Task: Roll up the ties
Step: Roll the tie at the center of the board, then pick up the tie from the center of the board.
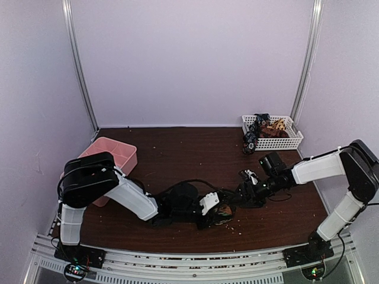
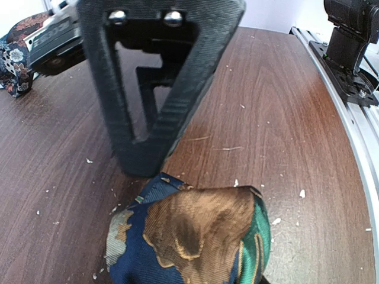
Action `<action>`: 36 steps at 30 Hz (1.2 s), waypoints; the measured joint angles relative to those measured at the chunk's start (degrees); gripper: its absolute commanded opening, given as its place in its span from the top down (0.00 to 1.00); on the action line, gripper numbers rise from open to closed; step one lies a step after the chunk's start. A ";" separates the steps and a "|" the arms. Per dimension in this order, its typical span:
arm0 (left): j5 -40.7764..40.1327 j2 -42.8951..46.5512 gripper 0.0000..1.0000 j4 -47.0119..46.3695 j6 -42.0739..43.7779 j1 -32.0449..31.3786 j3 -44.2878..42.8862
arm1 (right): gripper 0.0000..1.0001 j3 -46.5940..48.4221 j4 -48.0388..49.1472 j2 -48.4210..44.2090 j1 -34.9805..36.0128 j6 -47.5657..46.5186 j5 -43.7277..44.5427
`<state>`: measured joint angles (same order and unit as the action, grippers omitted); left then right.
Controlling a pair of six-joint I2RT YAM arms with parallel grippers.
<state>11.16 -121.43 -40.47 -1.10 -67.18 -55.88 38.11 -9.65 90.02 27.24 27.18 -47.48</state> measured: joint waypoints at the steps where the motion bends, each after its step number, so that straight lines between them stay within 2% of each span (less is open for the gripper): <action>1: 0.02 0.00 0.75 0.00 0.00 0.00 0.00 | 0.16 0.00 1.27 0.68 0.02 0.28 -1.03; 8: 0.02 0.00 0.75 0.00 0.09 0.00 0.00 | 0.19 -0.42 9.25 4.15 1.36 4.00 -6.60; 15: 0.11 0.00 0.75 0.00 0.15 0.00 0.00 | 0.25 -3.39 14.49 3.87 2.91 7.34 -9.16; 20: 0.13 0.00 0.75 0.00 0.17 0.00 0.00 | 0.21 -5.53 15.87 2.38 3.15 9.62 -9.42; 24: 0.15 0.00 0.74 0.02 0.26 0.00 0.00 | 0.22 -5.77 16.52 2.12 3.74 10.49 -9.57; 30: 0.17 0.00 0.74 0.02 0.46 0.00 0.00 | 0.40 -5.57 17.35 2.36 5.31 10.67 -9.51; 36: 0.15 0.00 0.72 0.04 0.48 0.00 0.02 | 0.66 -4.50 17.49 3.08 5.55 9.42 -9.68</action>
<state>11.31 -121.43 -40.42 -0.62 -67.18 -55.86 33.61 7.84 93.10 32.80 36.60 -57.17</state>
